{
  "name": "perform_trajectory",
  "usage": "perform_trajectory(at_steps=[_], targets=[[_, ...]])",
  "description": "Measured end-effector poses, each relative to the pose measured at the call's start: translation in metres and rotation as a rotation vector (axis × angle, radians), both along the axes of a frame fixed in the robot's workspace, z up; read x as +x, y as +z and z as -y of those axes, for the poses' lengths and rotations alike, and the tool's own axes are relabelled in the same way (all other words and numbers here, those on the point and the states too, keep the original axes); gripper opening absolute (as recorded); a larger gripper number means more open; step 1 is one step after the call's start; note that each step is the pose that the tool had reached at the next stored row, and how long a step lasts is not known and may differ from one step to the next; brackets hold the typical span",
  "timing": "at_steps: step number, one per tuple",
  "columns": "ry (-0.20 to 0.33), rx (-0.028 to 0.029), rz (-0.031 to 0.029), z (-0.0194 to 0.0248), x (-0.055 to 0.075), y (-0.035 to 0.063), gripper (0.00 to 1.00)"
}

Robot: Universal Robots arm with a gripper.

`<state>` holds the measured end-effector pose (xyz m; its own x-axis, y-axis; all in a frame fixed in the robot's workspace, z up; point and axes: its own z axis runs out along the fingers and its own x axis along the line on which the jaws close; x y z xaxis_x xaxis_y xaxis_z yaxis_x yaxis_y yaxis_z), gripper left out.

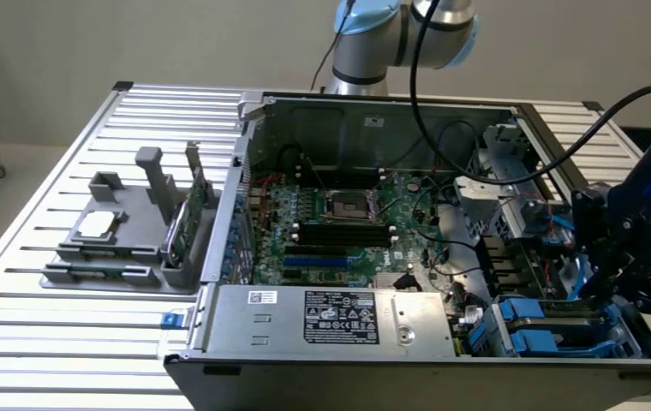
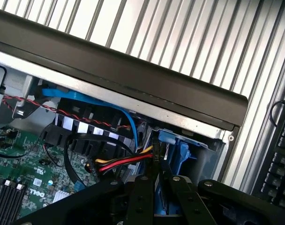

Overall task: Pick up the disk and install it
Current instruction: 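Insert the second disk wire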

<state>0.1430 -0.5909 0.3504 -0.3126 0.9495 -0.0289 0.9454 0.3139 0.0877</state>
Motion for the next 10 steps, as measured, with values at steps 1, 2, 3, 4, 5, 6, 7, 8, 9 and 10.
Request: perform_trajectory(at_steps=[1, 2, 3, 4, 5, 6, 7, 8, 9, 10], targets=[[-0.003, -0.0045, -0.0018, 0.0000, -0.0001, -0.0002, 0.17], [-0.006, -0.0087, -0.0039, 0.0000, -0.0002, -0.0003, 0.17], [-0.009, -0.0124, -0.0063, 0.0000, -0.0003, -0.0005, 0.17], [-0.013, -0.0162, -0.0095, 0.0000, -0.0004, -0.0007, 0.17], [-0.017, -0.0190, -0.0131, 0.0000, -0.0004, -0.0009, 0.17], [-0.021, -0.0215, -0.0171, 0.0000, -0.0004, -0.0011, 0.17], [-0.026, -0.0233, -0.0218, 0.0000, -0.0005, -0.0013, 0.17], [-0.032, -0.0250, -0.0267, 0.0000, -0.0005, -0.0014, 0.17], [-0.038, -0.0261, -0.0318, 0.0000, -0.0005, -0.0015, 0.17], [-0.045, -0.0264, -0.0372, 0.0000, -0.0005, -0.0016, 0.17]])
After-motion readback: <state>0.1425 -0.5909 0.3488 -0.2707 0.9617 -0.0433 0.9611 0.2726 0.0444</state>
